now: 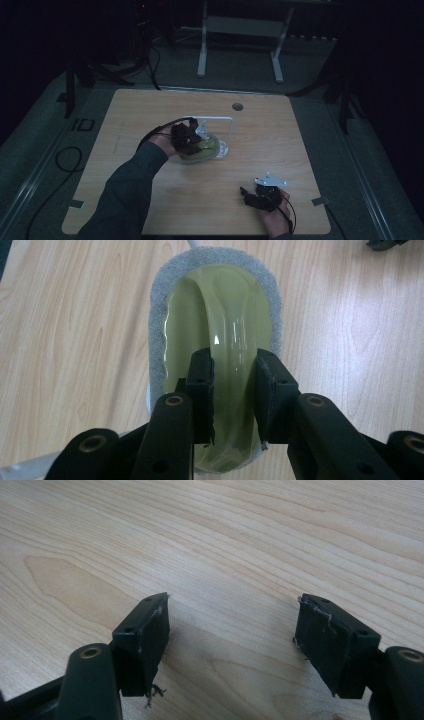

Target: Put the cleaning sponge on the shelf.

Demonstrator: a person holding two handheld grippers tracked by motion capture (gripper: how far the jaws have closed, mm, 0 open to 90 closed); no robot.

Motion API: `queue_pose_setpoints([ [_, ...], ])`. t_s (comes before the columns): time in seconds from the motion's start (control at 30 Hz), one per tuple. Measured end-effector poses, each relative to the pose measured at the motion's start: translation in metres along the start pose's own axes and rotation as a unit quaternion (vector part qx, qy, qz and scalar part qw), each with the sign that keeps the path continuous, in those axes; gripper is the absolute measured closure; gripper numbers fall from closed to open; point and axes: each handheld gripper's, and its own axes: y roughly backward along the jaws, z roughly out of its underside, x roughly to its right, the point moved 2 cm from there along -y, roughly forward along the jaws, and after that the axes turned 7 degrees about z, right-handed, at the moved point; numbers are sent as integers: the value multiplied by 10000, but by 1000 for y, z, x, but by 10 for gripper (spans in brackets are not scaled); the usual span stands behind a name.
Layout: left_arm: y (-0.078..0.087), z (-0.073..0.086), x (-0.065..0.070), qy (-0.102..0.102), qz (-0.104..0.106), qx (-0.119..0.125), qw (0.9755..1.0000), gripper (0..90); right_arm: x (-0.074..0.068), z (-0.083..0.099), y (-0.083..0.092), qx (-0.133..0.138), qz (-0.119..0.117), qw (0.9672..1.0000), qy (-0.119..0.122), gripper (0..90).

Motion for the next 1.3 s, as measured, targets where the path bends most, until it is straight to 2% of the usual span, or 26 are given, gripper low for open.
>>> queue_pose_setpoints([
  [0.2,0,-5,-3,-95,62,-26,9999,718,0,0,0,1,1,10000,0,294],
  [0.7,-5,-14,-7,-377,152,-264,9988,718,0,0,0,0,1,10000,2,293],
  [0.9,-10,-13,-10,-427,135,-382,9983,718,0,0,0,1,1,10000,5,293],
  [1.23,-16,-17,-10,-520,83,-416,9977,718,0,0,0,2,1,10000,3,293],
  [1.3,-17,-18,-10,-604,52,-473,9970,718,0,0,0,2,1,10000,3,293],
])
